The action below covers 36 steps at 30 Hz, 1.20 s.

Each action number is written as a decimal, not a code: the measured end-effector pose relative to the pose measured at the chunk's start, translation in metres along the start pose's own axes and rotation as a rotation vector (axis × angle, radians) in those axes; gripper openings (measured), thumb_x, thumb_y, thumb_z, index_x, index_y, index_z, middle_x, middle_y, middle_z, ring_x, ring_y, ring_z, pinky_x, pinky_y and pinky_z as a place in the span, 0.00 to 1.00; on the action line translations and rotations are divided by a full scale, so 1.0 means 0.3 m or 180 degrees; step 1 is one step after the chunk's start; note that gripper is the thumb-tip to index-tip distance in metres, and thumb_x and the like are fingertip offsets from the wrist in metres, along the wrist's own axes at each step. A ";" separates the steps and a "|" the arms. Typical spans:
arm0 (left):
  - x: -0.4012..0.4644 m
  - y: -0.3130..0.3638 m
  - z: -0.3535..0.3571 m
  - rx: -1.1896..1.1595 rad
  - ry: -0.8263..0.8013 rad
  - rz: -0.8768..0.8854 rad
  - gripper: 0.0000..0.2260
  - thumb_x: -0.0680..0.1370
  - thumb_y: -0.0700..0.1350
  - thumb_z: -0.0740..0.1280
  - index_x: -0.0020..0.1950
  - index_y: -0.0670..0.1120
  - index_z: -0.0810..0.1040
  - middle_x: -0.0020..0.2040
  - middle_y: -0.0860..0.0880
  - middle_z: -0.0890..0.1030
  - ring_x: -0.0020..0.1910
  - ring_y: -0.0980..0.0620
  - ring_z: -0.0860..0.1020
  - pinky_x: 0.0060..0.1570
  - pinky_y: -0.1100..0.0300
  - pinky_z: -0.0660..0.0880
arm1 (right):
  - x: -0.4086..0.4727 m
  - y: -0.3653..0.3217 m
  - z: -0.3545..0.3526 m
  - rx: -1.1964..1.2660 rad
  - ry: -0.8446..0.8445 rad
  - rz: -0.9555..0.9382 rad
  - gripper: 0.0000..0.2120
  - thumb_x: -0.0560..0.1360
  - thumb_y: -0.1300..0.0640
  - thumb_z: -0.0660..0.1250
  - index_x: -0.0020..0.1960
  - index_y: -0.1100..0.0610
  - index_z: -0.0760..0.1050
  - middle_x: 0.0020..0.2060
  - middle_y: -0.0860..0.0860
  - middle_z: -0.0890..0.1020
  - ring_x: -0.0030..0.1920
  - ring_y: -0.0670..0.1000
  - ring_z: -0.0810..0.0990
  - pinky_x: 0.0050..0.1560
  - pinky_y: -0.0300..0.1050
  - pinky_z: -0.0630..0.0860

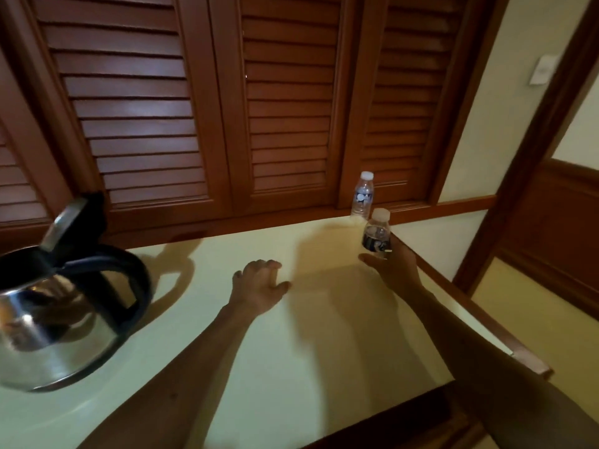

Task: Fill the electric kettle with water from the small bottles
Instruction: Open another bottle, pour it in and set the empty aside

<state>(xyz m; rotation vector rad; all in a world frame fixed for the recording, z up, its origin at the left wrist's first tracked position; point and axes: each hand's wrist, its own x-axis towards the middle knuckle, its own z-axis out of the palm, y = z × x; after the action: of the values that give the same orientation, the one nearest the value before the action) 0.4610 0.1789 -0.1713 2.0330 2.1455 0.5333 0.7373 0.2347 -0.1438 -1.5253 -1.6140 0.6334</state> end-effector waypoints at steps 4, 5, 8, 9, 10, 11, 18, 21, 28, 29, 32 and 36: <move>0.046 0.038 0.037 0.0475 -0.0118 -0.0102 0.25 0.79 0.65 0.56 0.70 0.52 0.69 0.70 0.47 0.71 0.73 0.47 0.63 0.69 0.39 0.59 | 0.170 0.051 -0.012 -0.0108 0.0028 0.0042 0.30 0.70 0.48 0.74 0.67 0.54 0.69 0.62 0.53 0.78 0.59 0.55 0.78 0.58 0.51 0.74; 0.044 0.043 0.045 0.0525 -0.0120 -0.0097 0.25 0.80 0.64 0.55 0.70 0.52 0.68 0.71 0.46 0.69 0.73 0.46 0.62 0.70 0.38 0.57 | 0.208 0.063 -0.012 -0.0153 0.0047 0.0026 0.29 0.70 0.48 0.74 0.67 0.54 0.69 0.62 0.53 0.78 0.59 0.56 0.78 0.59 0.52 0.74; 0.037 0.045 0.055 0.0543 -0.0074 -0.0066 0.25 0.81 0.63 0.53 0.73 0.52 0.66 0.73 0.47 0.66 0.75 0.46 0.60 0.72 0.38 0.54 | 0.295 0.089 -0.007 -0.0076 0.0123 0.0081 0.29 0.70 0.49 0.74 0.67 0.53 0.68 0.62 0.53 0.78 0.60 0.57 0.77 0.60 0.54 0.74; 0.036 0.045 0.054 0.0528 -0.0059 -0.0069 0.25 0.81 0.63 0.52 0.73 0.52 0.65 0.74 0.47 0.65 0.75 0.46 0.60 0.72 0.38 0.54 | 0.319 0.098 -0.004 -0.0017 0.0149 0.0111 0.29 0.71 0.50 0.74 0.68 0.54 0.68 0.63 0.54 0.78 0.60 0.57 0.77 0.61 0.54 0.73; 0.036 0.044 0.054 0.0523 -0.0036 -0.0067 0.25 0.81 0.63 0.52 0.74 0.52 0.65 0.74 0.48 0.65 0.75 0.47 0.60 0.72 0.38 0.54 | 0.336 0.102 -0.002 0.0019 0.0158 0.0146 0.28 0.71 0.51 0.74 0.67 0.55 0.69 0.63 0.55 0.77 0.60 0.57 0.77 0.61 0.53 0.73; 0.038 0.043 0.057 0.0525 0.0000 -0.0060 0.25 0.81 0.63 0.53 0.73 0.52 0.65 0.73 0.48 0.66 0.75 0.47 0.61 0.72 0.38 0.55 | 0.355 0.108 0.002 0.0047 0.0166 0.0149 0.28 0.71 0.52 0.74 0.67 0.57 0.69 0.63 0.56 0.77 0.61 0.58 0.77 0.61 0.53 0.73; 0.043 0.038 0.066 0.0521 0.0137 -0.0054 0.25 0.80 0.64 0.54 0.72 0.53 0.67 0.70 0.50 0.69 0.72 0.49 0.64 0.70 0.40 0.59 | 0.439 0.129 0.015 -0.0020 0.0064 0.0178 0.28 0.69 0.51 0.75 0.65 0.57 0.71 0.61 0.56 0.79 0.58 0.56 0.78 0.56 0.48 0.74; 0.043 0.039 0.064 0.0498 0.0116 -0.0052 0.25 0.80 0.64 0.54 0.73 0.53 0.66 0.71 0.50 0.69 0.73 0.49 0.63 0.71 0.40 0.59 | 0.446 0.142 0.023 -0.0033 0.0031 0.0168 0.28 0.70 0.50 0.74 0.65 0.57 0.72 0.60 0.55 0.79 0.56 0.55 0.79 0.52 0.44 0.74; 0.044 0.041 0.058 0.0482 0.0118 -0.0079 0.28 0.77 0.66 0.52 0.72 0.53 0.67 0.70 0.51 0.70 0.72 0.49 0.64 0.71 0.40 0.59 | 0.425 0.157 0.014 0.0084 -0.0118 0.0126 0.24 0.71 0.53 0.74 0.64 0.58 0.73 0.58 0.56 0.80 0.49 0.50 0.77 0.51 0.45 0.75; 0.042 0.042 0.057 0.0480 0.0106 -0.0085 0.29 0.77 0.66 0.51 0.72 0.53 0.68 0.70 0.50 0.70 0.72 0.49 0.64 0.71 0.40 0.59 | 0.421 0.157 0.013 0.0060 -0.0127 0.0155 0.24 0.71 0.54 0.74 0.64 0.58 0.73 0.58 0.56 0.80 0.49 0.50 0.76 0.49 0.43 0.75; 0.041 0.046 0.053 0.0425 0.0081 -0.0104 0.27 0.79 0.65 0.55 0.73 0.52 0.68 0.71 0.49 0.69 0.73 0.48 0.63 0.71 0.40 0.57 | 0.394 0.153 0.013 0.0030 -0.0045 0.0290 0.26 0.70 0.53 0.75 0.64 0.60 0.72 0.58 0.56 0.79 0.48 0.51 0.77 0.38 0.36 0.73; 0.040 0.048 0.046 0.0361 0.0028 -0.0123 0.25 0.80 0.63 0.56 0.72 0.52 0.69 0.71 0.48 0.69 0.74 0.47 0.62 0.72 0.39 0.56 | 0.294 0.139 0.003 0.0234 0.0130 0.0460 0.27 0.71 0.53 0.74 0.64 0.61 0.69 0.57 0.54 0.79 0.49 0.53 0.79 0.42 0.41 0.76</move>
<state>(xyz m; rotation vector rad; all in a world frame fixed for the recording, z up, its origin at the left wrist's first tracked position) 0.4783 0.1934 -0.1774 2.0441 2.2638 0.4256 0.7655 0.3268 -0.1591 -1.6003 -1.4436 0.7276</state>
